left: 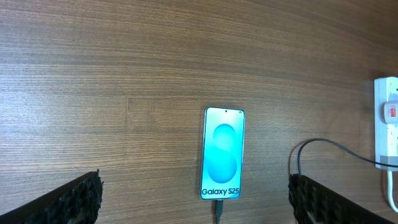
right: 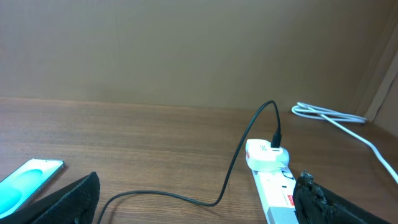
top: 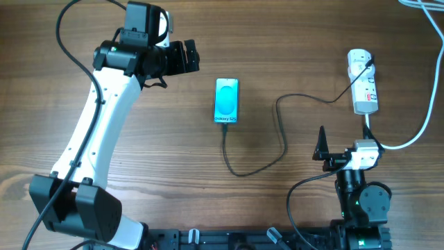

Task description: Plug charger to phone and switch on socket

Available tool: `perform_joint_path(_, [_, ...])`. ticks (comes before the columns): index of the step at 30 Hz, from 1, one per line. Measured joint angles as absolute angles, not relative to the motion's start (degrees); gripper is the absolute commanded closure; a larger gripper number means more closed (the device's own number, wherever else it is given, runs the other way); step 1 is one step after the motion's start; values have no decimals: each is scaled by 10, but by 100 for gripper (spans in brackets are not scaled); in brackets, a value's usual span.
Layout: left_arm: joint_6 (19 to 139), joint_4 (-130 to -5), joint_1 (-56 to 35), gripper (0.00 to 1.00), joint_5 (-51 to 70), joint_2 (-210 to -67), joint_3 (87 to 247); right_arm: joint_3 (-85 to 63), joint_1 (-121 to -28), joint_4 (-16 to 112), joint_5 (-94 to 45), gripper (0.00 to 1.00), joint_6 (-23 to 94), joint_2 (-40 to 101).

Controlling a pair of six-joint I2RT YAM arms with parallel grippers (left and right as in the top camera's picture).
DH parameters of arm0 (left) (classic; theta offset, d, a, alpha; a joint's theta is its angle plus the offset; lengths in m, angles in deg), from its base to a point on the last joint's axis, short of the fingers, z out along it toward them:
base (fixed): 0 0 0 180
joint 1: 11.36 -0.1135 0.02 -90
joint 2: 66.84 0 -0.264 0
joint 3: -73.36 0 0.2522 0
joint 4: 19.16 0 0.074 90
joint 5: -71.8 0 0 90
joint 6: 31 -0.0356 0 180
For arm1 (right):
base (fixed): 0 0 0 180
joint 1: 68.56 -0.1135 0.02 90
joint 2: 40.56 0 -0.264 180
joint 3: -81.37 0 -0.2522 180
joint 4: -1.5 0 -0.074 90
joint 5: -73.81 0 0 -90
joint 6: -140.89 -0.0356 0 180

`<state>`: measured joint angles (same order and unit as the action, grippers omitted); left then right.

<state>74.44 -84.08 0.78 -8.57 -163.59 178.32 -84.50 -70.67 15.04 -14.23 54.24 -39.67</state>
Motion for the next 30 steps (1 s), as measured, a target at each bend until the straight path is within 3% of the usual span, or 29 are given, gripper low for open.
perform_joint_path(20, [744,-843,8,0,-86,-1636,1783,-845,-707,150,-142,0,542,-397])
perform_joint_path(30, [744,-951,8,0,-88,-1590,1755,-845,-706,150,-142,0,542,-397])
